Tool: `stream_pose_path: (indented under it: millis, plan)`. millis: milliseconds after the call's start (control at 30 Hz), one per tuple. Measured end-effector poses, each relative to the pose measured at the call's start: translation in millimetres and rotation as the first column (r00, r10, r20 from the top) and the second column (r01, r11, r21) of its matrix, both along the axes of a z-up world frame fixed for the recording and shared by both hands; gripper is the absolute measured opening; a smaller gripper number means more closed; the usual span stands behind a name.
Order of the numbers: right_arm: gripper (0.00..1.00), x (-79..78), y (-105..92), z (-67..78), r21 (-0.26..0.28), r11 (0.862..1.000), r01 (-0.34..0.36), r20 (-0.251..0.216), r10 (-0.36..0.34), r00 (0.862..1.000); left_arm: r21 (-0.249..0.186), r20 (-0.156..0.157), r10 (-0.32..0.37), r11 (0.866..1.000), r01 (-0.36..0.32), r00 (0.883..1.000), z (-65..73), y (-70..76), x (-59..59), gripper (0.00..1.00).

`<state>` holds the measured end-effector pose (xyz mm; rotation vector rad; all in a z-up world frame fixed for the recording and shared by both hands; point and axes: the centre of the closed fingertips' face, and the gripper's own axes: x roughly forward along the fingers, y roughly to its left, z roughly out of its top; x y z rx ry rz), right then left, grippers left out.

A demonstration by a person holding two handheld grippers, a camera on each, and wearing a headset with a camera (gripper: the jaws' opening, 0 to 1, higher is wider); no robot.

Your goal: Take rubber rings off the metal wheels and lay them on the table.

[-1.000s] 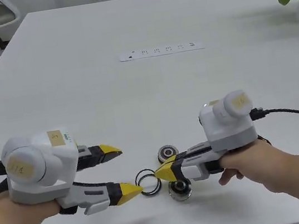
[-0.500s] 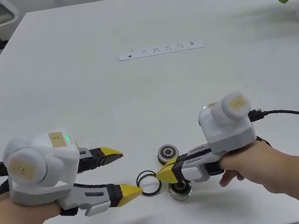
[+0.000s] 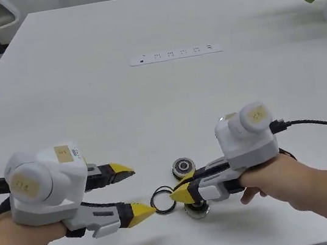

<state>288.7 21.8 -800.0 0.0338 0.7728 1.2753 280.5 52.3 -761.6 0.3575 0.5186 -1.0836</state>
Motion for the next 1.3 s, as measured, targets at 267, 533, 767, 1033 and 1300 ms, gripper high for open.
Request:
stream_pose_path:
  millis: [267,533,767,1033,1300]
  plan:
    - [0.12,1.8,-3.1,1.8,0.005,1.000,0.011,0.001,-0.011,1.000,0.016,-0.007,-0.006,1.000,0.006,1.000,-4.4,2.1,-1.2,0.46]
    - [0.12,10.5,-7.1,12.2,0.029,0.999,0.030,0.022,-0.030,0.999,0.017,-0.005,-0.006,1.000,0.006,1.000,-3.2,2.7,1.6,0.46]
    - [0.12,23.5,-14.7,20.3,0.056,0.996,0.075,0.036,-0.077,0.996,0.017,-0.003,-0.006,1.000,0.006,1.000,-1.6,0.9,4.9,0.46]
    - [0.12,36.1,-23.0,28.3,0.073,0.990,0.122,0.058,-0.127,0.990,0.012,0.006,-0.002,1.000,0.002,1.000,2.9,-3.0,10.0,0.46]
    - [0.14,47.3,-31.4,33.5,0.077,0.985,0.153,0.098,-0.160,0.982,0.002,0.016,0.008,1.000,-0.008,1.000,7.7,-6.9,22.7,0.45]
